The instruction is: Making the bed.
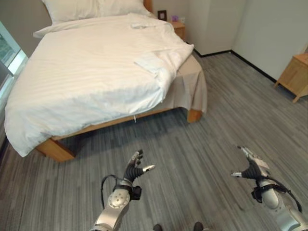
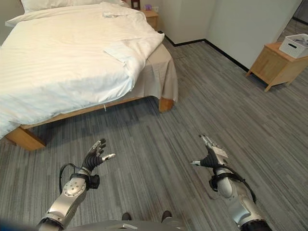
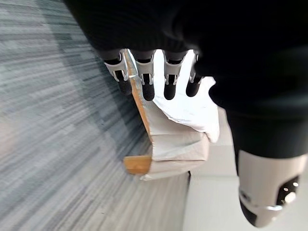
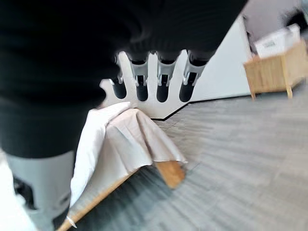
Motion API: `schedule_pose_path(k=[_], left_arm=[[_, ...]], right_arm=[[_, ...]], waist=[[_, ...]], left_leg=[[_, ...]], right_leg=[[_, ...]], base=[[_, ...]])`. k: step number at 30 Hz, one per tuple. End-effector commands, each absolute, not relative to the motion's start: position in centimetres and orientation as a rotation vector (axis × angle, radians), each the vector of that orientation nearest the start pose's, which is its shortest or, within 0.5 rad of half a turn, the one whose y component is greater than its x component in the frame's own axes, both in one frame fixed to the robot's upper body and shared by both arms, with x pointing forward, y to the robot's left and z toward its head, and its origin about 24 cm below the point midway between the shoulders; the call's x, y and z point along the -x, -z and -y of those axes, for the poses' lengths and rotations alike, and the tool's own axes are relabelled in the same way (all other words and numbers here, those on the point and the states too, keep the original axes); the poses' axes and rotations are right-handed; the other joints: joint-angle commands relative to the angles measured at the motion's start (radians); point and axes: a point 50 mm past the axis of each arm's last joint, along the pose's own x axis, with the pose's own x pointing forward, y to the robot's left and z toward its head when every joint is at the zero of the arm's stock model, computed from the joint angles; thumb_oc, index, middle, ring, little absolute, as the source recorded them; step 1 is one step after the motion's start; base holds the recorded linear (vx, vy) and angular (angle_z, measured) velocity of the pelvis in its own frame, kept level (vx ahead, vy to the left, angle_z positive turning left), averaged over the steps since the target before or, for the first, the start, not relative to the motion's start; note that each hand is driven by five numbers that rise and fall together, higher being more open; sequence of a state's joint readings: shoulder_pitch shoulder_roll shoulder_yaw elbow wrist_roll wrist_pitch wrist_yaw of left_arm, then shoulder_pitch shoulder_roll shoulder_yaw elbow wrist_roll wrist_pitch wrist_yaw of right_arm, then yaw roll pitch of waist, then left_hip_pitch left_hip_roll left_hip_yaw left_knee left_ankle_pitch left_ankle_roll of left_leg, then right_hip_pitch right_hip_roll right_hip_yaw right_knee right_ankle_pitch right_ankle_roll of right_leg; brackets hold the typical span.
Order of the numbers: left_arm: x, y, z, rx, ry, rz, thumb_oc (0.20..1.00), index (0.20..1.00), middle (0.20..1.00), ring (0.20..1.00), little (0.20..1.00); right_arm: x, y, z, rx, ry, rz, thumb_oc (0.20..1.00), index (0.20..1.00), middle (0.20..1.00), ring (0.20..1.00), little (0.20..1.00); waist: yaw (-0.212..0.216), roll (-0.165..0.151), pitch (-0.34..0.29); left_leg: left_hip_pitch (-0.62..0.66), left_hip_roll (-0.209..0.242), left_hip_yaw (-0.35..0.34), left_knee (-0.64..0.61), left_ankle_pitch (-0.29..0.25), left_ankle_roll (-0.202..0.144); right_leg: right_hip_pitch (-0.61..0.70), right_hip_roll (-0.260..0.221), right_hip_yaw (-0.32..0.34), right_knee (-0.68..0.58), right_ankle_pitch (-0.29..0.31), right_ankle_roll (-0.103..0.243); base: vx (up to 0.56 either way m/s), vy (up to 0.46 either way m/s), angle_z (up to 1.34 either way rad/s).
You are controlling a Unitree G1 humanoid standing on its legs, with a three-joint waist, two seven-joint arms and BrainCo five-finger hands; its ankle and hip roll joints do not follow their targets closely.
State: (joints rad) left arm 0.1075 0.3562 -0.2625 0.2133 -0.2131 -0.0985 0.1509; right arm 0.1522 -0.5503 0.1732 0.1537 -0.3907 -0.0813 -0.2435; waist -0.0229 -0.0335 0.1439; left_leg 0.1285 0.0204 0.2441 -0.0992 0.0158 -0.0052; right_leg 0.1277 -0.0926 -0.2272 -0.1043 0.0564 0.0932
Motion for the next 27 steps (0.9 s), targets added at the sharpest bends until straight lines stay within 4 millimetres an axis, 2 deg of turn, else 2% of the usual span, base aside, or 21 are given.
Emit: schedule_pose_path(k=[1, 3, 4, 5, 7, 8, 10, 11, 12, 13, 15, 17, 18, 19, 20, 21, 22, 23, 24, 25, 27], left_arm=[[-22.5, 0.9, -18.4, -0.171, 0.022, -0.169, 1.0, 1.0, 1.0, 1.0, 1.0], [-22.5, 1.1, -18.5, -0.168, 0.01, -0.184, 1.0, 1.0, 1.0, 1.0, 1.0], [-22.5, 1.1, -18.5, -0.168, 0.009, -0.183, 1.0, 1.0, 1.0, 1.0, 1.0], [-22.5, 1.2, -18.4, -0.161, 0.001, -0.19, 1.0, 1.0, 1.0, 1.0, 1.0], [-22.8, 1.1, -18.7, -0.16, -0.02, -0.191, 1.0, 1.0, 1.0, 1.0, 1.0], [-22.7, 1.1, -18.6, -0.148, -0.014, -0.193, 1.0, 1.0, 1.0, 1.0, 1.0], [-22.7, 1.1, -18.5, -0.147, -0.008, -0.193, 1.0, 1.0, 1.0, 1.0, 1.0], [-22.6, 1.2, -18.4, -0.15, 0.002, -0.195, 1.0, 1.0, 1.0, 1.0, 1.0], [-22.6, 1.2, -18.4, -0.15, 0.002, -0.195, 1.0, 1.0, 1.0, 1.0, 1.0], [-22.6, 1.4, -18.2, -0.153, 0.003, -0.202, 1.0, 1.0, 1.0, 1.0, 1.0], [-22.9, 1.6, -18.2, -0.154, -0.01, -0.204, 1.0, 1.0, 1.0, 1.0, 1.0], [-22.9, 1.6, -17.8, -0.15, 0.005, -0.199, 1.0, 1.0, 1.0, 1.0, 1.0], [-22.7, 1.8, -17.1, -0.132, 0.016, -0.201, 1.0, 1.0, 1.0, 1.0, 1.0], [-22.8, 1.7, -16.6, -0.104, 0.02, -0.197, 1.0, 1.0, 1.0, 1.0, 1.0], [-22.8, 1.7, -16.6, -0.104, 0.02, -0.196, 1.0, 1.0, 1.0, 1.0, 1.0], [-23.1, 1.5, -16.3, -0.075, 0.011, -0.187, 1.0, 1.0, 1.0, 1.0, 1.0], [-23.5, 1.1, -15.8, -0.056, 0.024, -0.174, 1.0, 1.0, 1.0, 1.0, 1.0], [-23.5, 1.1, -15.8, -0.057, 0.024, -0.173, 1.0, 1.0, 1.0, 1.0, 1.0], [-23.6, 0.8, -15.6, -0.042, 0.028, -0.158, 1.0, 1.0, 1.0, 1.0, 1.0], [-23.7, 0.8, -15.5, -0.048, 0.035, -0.158, 1.0, 1.0, 1.0, 1.0, 1.0], [-23.8, 0.7, -15.2, -0.037, 0.035, -0.153, 1.0, 1.0, 1.0, 1.0, 1.0]], right_arm=[[-22.1, -2.1, 23.5, 0.824, 0.022, -0.028, 1.0, 1.0, 1.0, 1.0, 1.0], [-22.1, -2.1, 23.2, 0.822, 0.018, -0.032, 1.0, 1.0, 1.0, 1.0, 1.0], [-22.1, -2.1, 23.2, 0.823, 0.018, -0.032, 1.0, 1.0, 1.0, 1.0, 1.0], [-22.1, -2.1, 23.1, 0.812, 0.02, -0.034, 1.0, 1.0, 1.0, 1.0, 1.0], [-22.1, -2.1, 22.8, 0.798, 0.029, -0.033, 1.0, 1.0, 1.0, 1.0, 1.0], [-22.1, -2.1, 22.7, 0.783, 0.025, -0.031, 1.0, 1.0, 1.0, 1.0, 1.0], [-22.1, -2.2, 22.6, 0.775, 0.023, -0.03, 1.0, 1.0, 1.0, 1.0, 1.0], [-21.8, -1.9, 22.7, 0.769, 0.026, -0.044, 1.0, 1.0, 1.0, 1.0, 1.0], [-21.8, -1.9, 22.7, 0.769, 0.026, -0.044, 1.0, 1.0, 1.0, 1.0, 1.0], [-21.7, -1.6, 22.8, 0.767, 0.035, -0.062, 1.0, 1.0, 1.0, 1.0, 1.0], [-21.4, -1.2, 22.9, 0.76, 0.043, -0.08, 1.0, 1.0, 1.0, 1.0, 1.0], [-20.9, -0.9, 22.9, 0.756, 0.032, -0.095, 1.0, 1.0, 1.0, 1.0, 1.0], [-20.6, -0.8, 23.2, 0.754, 0.021, -0.099, 1.0, 1.0, 1.0, 1.0, 1.0], [-20.8, -1.0, 23.4, 0.751, 0.016, -0.09, 1.0, 1.0, 1.0, 1.0, 1.0], [-20.8, -1.0, 23.4, 0.751, 0.016, -0.089, 1.0, 1.0, 1.0, 1.0, 1.0], [-21.3, -1.4, 23.5, 0.768, 0.008, -0.074, 1.0, 1.0, 1.0, 1.0, 1.0], [-21.7, -2.0, 23.6, 0.778, 0.005, -0.05, 1.0, 1.0, 1.0, 1.0, 1.0], [-21.7, -2.0, 23.6, 0.777, 0.005, -0.049, 1.0, 1.0, 1.0, 1.0, 1.0], [-21.8, -2.4, 23.8, 0.783, 0.001, -0.037, 1.0, 1.0, 1.0, 1.0, 1.0], [-22.0, -2.5, 24.0, 0.793, 0.005, -0.035, 1.0, 1.0, 1.0, 1.0, 1.0], [-22.4, -2.6, 24.1, 0.818, -0.009, -0.041, 1.0, 1.0, 1.0, 1.0, 1.0]], waist=[[0.024, -0.005, 0.009], [0.019, 0.002, 0.036], [0.021, 0.001, 0.036], [0.009, 0.007, 0.062], [-0.005, 0.027, 0.092], [-0.016, 0.023, 0.097], [-0.026, 0.022, 0.1], [-0.051, 0.017, 0.103], [-0.051, 0.017, 0.103], [-0.066, 0.013, 0.103], [-0.093, 0.016, 0.097], [-0.105, 0.019, 0.077], [-0.118, 0.043, 0.065], [-0.118, 0.063, 0.072], [-0.121, 0.06, 0.07], [-0.113, 0.071, 0.083], [-0.094, 0.051, 0.114], [-0.097, 0.046, 0.112], [-0.081, 0.036, 0.131], [-0.073, 0.015, 0.14], [-0.037, 0.013, 0.157]], left_leg=[[0.047, 0.067, -0.071, 0.012, -0.07, -0.068], [0.058, 0.058, -0.068, 0.012, -0.079, -0.056], [0.057, 0.056, -0.065, 0.012, -0.079, -0.055], [0.066, 0.051, -0.07, 0.012, -0.079, -0.05], [0.082, 0.057, -0.065, 0.012, -0.095, -0.043], [0.097, 0.048, -0.064, 0.012, -0.113, -0.046], [0.103, 0.044, -0.071, 0.012, -0.123, -0.048], [0.127, 0.039, -0.086, 0.012, -0.148, -0.06], [0.127, 0.039, -0.086, 0.012, -0.148, -0.06], [0.146, 0.04, -0.1, 0.012, -0.17, -0.072], [0.178, 0.044, -0.117, 0.012, -0.204, -0.082], [0.203, 0.048, -0.133, 0.012, -0.227, -0.079], [0.221, 0.069, -0.137, 0.059, -0.208, -0.085], [0.184, 0.096, -0.133, 0.184, -0.173, -0.107], [0.177, 0.093, -0.137, 0.186, -0.17, -0.107], [0.119, 0.113, -0.139, 0.353, -0.087, -0.141], [-0.007, 0.127, -0.158, 0.626, 0.035, -0.163], [-0.014, 0.121, -0.162, 0.627, 0.04, -0.163], [-0.053, 0.121, -0.168, 0.725, 0.074, -0.159], [-0.104, 0.109, -0.163, 0.793, 0.075, -0.152], [-0.209, 0.101, -0.144, 0.806, 0.011, -0.135]], right_leg=[[-0.04, -0.112, -0.014, 0.088, -0.005, 0.117], [-0.115, -0.13, 0.004, 0.223, 0.006, 0.134], [-0.124, -0.133, 0.009, 0.234, 0.001, 0.136], [-0.163, -0.142, 0.022, 0.31, 0.05, 0.157], [-0.278, -0.154, 0.028, 0.46, 0.068, 0.164], [-0.314, -0.149, -0.007, 0.398, 0.049, 0.144], [-0.319, -0.137, -0.026, 0.346, 0.038, 0.133], [-0.334, -0.105, -0.061, 0.202, 0.058, 0.118], [-0.334, -0.105, -0.061, 0.202, 0.058, 0.118], [-0.358, -0.093, -0.085, 0.104, 0.092, 0.121], [-0.382, -0.08, -0.064, 0.072, 0.114, 0.126], [-0.358, -0.058, -0.032, 0.05, 0.117, 0.107], [-0.338, -0.034, -0.017, 0.06, 0.111, 0.082], [-0.31, -0.018, -0.018, 0.071, 0.097, 0.065], [-0.313, -0.022, -0.019, 0.071, 0.099, 0.064], [-0.278, -0.009, -0.021, 0.076, 0.077, 0.033], [-0.215, -0.007, -0.022, 0.055, 0.043, -0.009], [-0.219, -0.014, -0.025, 0.055, 0.046, -0.009], [-0.174, 0.001, -0.014, 0.038, 0.025, -0.033], [-0.155, -0.012, -0.005, 0.032, 0.015, -0.036], [-0.107, -0.011, 0.02, 0.017, -0.019, -0.034]], base=[[-0.04, 0.095, 0.03], [-0.05, 0.076, -0.03], [-0.04, 0.07, -0.12], [-0.05, 0.069, -0.11], [0.11, 0.068, -0.15], [0.22, 0.003, -0.06], [0.26, -0.092, 0.21], [0.29, -0.109, 0.46], [0.42, -0.173, 0.38], [0.3, -0.142, -0.08], [0.4, -0.18, -0.27], [0.35, -0.179, 0.38], [0.4, -0.211, 0.61], [0.3, -0.173, 0.45], [0.2, -0.177, 0.23], [0.13, -0.317, -0.06], [0.13, -0.315, 0.0], [0.19, -0.323, 0.11], [0.18, -0.182, 0.14], [0.31, -0.227, -0.2], [0.44, -0.079, -0.76]])
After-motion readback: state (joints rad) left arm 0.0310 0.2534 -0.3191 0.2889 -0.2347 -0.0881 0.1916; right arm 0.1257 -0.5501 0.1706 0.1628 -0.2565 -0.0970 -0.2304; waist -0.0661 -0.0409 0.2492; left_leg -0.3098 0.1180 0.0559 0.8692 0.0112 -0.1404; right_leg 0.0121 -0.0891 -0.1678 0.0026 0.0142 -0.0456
